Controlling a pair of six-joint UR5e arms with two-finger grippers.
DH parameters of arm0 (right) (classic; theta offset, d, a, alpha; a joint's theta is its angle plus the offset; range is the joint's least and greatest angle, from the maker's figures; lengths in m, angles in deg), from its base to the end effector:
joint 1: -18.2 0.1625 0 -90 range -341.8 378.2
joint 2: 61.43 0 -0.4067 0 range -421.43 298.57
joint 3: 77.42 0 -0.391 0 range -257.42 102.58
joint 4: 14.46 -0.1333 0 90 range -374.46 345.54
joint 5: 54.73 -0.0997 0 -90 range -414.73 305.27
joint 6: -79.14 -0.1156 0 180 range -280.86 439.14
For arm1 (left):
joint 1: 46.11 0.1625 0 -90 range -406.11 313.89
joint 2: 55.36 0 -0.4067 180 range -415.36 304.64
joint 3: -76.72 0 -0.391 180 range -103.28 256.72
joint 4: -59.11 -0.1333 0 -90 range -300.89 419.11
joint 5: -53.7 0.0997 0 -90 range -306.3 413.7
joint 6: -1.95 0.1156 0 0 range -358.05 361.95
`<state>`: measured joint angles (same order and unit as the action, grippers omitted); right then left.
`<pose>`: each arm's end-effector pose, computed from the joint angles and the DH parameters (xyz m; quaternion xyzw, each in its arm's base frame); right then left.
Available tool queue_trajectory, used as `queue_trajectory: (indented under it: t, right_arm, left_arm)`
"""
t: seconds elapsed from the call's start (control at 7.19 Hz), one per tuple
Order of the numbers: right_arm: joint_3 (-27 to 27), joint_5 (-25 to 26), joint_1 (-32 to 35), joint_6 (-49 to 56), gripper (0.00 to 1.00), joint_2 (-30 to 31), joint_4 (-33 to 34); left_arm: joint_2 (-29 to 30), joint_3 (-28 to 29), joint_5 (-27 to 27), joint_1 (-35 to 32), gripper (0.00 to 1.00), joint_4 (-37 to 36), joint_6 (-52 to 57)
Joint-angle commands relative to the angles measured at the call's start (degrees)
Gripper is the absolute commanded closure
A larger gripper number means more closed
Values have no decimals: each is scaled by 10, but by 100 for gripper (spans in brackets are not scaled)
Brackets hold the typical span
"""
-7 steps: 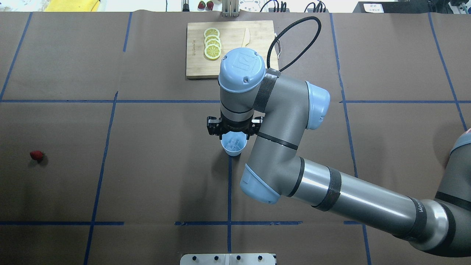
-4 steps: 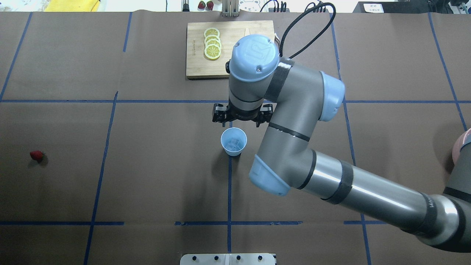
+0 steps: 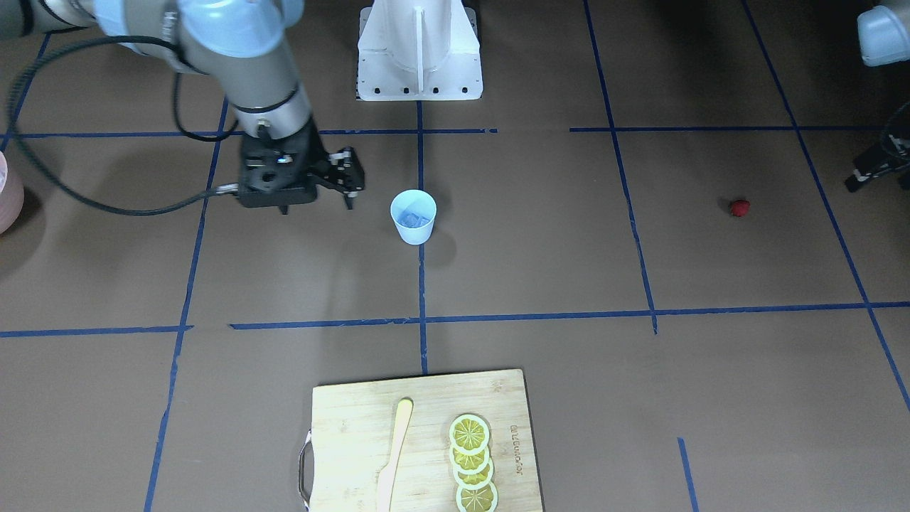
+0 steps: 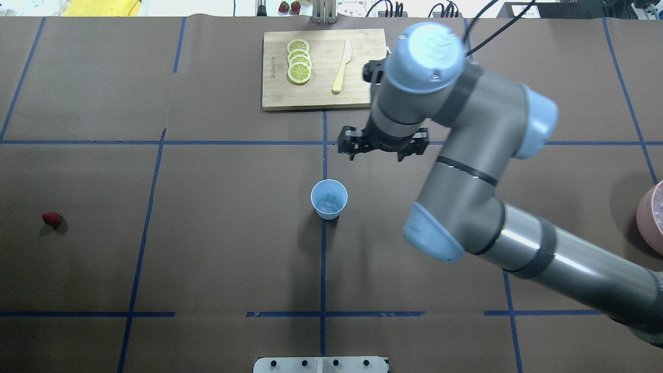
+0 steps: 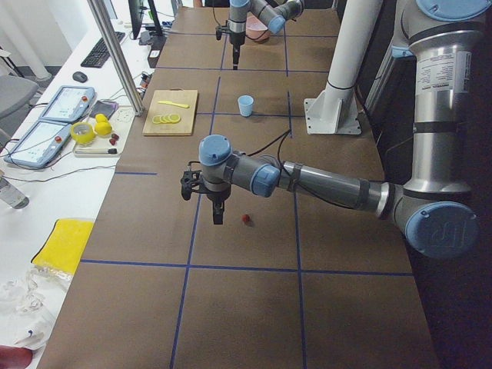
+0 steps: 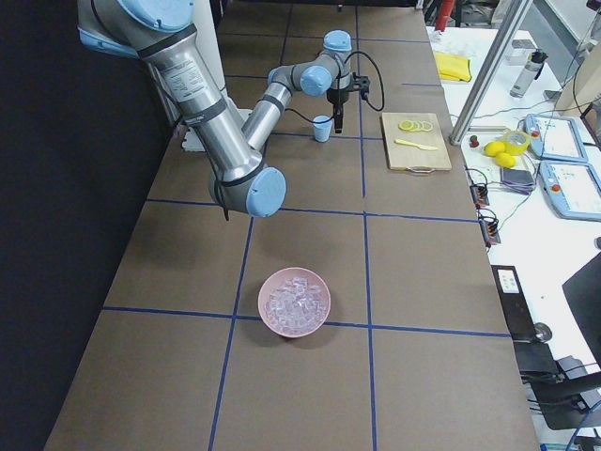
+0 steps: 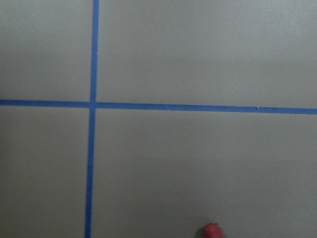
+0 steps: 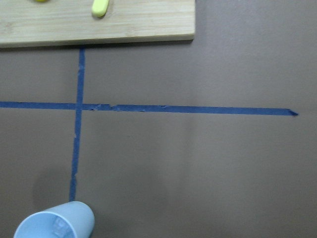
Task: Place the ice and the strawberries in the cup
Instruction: 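Raise the right gripper and withdraw it away from the cup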
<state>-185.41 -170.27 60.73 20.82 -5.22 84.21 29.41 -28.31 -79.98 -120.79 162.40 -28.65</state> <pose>-0.3947 -0.4753 0.2013 0.0522 -0.4098 0.0049 0.9107 0.0733 -0.4700 0.5388 0.0289 0.4081 -0.0471 0.9113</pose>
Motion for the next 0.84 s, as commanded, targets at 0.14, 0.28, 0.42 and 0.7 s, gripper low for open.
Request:
queue_trajectory:
  t: [0.14,0.28,0.42,0.7]
  right_arm:
    - [-56,-39,79,118,1,93,-1]
    - [-65,-70,108,148,1,116,-3]
    - [-65,-90,133,179,1,131,-3]
    - [-64,-91,167,257,1,166,-4]
  left_arm:
    - [-34,-2,104,118,0,106,-143]
    - [-43,0,118,140,0,130,-169]
    - [-50,9,129,159,0,171,-201]
    - [-51,15,178,224,0,191,-255]
